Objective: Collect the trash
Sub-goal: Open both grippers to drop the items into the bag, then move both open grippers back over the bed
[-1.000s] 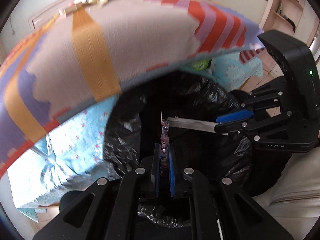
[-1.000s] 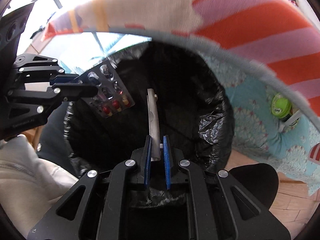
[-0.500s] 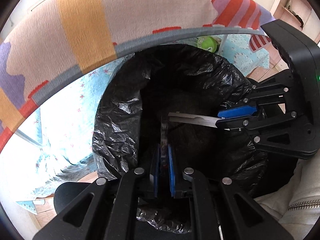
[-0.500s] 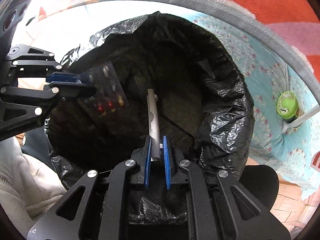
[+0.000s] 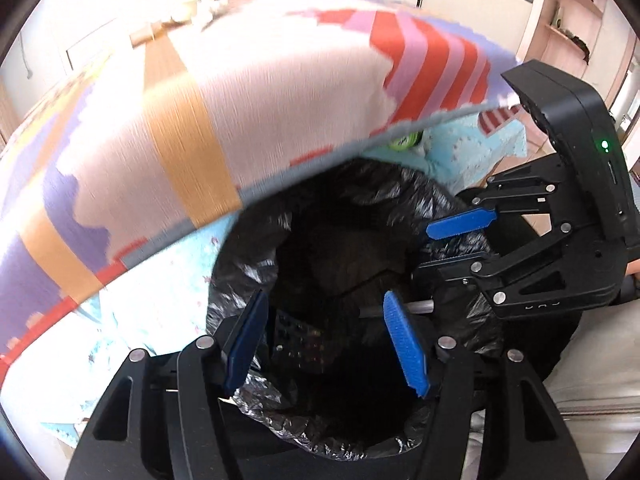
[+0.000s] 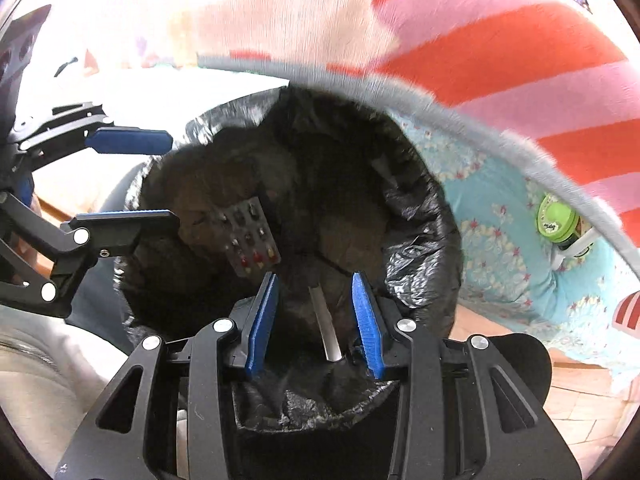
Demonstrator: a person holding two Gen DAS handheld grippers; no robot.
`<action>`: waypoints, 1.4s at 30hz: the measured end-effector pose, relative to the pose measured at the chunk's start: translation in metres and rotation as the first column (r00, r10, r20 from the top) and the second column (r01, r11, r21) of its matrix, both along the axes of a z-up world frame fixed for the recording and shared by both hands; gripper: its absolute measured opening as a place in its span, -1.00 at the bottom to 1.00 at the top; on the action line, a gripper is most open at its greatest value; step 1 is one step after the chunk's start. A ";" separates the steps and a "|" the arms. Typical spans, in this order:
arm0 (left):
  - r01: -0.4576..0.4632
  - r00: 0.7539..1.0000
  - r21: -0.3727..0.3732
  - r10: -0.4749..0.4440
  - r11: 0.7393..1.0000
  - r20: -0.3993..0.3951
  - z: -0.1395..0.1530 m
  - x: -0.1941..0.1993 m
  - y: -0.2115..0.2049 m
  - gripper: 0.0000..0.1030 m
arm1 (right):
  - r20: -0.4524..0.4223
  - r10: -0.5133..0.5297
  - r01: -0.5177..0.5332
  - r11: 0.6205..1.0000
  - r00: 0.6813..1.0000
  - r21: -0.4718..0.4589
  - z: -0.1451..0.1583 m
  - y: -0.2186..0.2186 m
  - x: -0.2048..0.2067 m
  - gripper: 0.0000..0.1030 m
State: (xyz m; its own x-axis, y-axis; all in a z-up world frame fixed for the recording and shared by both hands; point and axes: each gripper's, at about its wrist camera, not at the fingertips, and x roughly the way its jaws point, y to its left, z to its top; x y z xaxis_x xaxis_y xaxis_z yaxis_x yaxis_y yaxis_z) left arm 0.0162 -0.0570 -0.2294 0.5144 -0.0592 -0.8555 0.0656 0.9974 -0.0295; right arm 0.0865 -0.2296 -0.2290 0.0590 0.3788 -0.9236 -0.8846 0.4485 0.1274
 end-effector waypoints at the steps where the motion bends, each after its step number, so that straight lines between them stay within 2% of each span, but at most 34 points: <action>1: 0.001 1.000 0.001 -0.001 1.000 0.010 0.004 -0.001 0.002 0.12 | 0.003 -0.001 0.001 1.000 1.000 0.012 0.003 -0.002 0.003 -0.25; 10: 0.019 0.990 0.027 -0.023 0.999 0.138 0.054 -0.010 0.006 0.12 | 0.045 -0.012 0.006 0.992 0.999 0.124 0.053 -0.006 0.013 -0.25; 19: 0.000 0.966 0.076 -0.019 0.997 0.257 0.097 0.000 0.011 0.12 | 0.132 -0.033 0.000 0.971 0.991 0.239 0.103 -0.003 0.031 -0.25; 25: -0.024 0.958 0.099 -0.005 0.995 0.288 0.114 0.027 0.026 0.12 | 0.153 -0.069 0.018 0.950 0.986 0.312 0.128 0.007 0.051 -0.25; 31: -0.042 0.954 0.101 0.010 0.994 0.298 0.122 0.052 0.039 0.12 | 0.171 -0.082 0.020 0.941 0.982 0.339 0.141 0.022 0.072 -0.25; 38: -0.073 0.957 0.115 0.037 0.991 0.287 0.122 0.078 0.053 0.12 | 0.105 -0.115 0.067 0.920 0.988 0.386 0.148 0.039 0.107 -0.25; 42: -0.090 0.957 0.109 0.056 0.990 0.284 0.123 0.096 0.064 0.12 | 0.105 -0.130 0.079 0.916 0.986 0.394 0.151 0.055 0.125 -0.25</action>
